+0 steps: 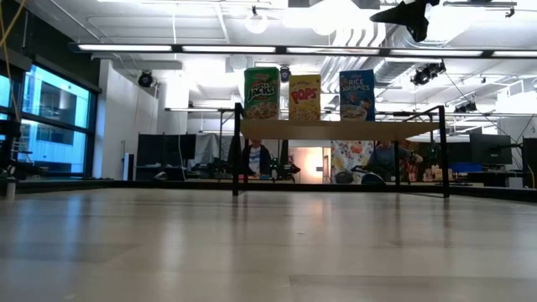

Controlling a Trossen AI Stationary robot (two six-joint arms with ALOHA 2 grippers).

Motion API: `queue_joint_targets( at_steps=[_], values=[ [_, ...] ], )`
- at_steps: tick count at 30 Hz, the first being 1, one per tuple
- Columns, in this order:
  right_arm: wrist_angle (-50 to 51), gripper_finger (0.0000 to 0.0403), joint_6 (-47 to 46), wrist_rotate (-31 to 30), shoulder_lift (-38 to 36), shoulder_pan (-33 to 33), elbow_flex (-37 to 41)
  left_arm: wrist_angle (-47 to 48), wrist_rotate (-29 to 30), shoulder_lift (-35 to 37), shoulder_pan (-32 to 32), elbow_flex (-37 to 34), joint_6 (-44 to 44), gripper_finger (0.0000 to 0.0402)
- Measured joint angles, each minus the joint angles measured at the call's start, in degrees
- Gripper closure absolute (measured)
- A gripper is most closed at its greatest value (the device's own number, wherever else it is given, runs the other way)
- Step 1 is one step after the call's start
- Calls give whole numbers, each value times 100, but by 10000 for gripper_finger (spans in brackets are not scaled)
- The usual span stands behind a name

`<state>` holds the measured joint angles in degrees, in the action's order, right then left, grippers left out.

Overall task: Stack cereal on shelf
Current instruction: Put the yellow cereal box on the shelf

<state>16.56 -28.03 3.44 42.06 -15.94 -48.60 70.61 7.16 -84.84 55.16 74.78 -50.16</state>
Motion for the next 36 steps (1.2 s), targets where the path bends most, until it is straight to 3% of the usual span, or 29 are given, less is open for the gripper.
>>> queue_joint_targets(
  at_steps=[7, 36],
  values=[
    [9, 163, -2, -2, 0, 0, 0, 9, 177, -213, 0, 0, 123, 154],
    [61, 163, 104, -116, 0, -2, 0, -57, 71, -324, 171, -324, -171, 153]
  ],
)
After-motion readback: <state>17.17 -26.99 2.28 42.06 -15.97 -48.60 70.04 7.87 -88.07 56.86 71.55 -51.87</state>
